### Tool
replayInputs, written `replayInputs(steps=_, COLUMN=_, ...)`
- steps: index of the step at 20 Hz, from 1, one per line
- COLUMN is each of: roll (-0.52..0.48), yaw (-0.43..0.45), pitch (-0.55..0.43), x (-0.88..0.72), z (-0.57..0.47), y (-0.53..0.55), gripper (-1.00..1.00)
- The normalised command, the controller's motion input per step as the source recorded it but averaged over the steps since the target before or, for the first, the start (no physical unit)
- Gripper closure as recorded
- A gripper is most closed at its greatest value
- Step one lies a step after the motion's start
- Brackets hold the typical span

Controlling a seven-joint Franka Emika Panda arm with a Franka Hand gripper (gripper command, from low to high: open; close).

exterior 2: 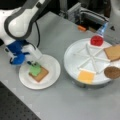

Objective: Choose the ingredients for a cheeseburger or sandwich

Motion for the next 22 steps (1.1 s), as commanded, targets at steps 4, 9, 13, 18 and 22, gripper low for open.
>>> replayInputs(steps=4, roll=0.126, yaw=0.235, pitch=0.109, x=0.18, z=0.01, y=-0.14, gripper=1.0)
replayInputs(steps=9, roll=0.101, yaw=0.228, pitch=0.083, x=0.15, z=-0.02, y=-0.16, gripper=1.0)
replayInputs(steps=13, roll=0.091, yaw=0.219, pitch=0.059, x=0.16, z=-0.05, y=-0.17, gripper=1.0)
replayInputs(steps=18, roll=0.084, yaw=0.217, pitch=0.031, x=0.16, z=-0.07, y=-0.18, gripper=1.0)
replayInputs(steps=22, roll=0.087, yaw=0.218, pitch=0.022, x=0.15, z=-0.06, y=-0.16, gripper=1.0)
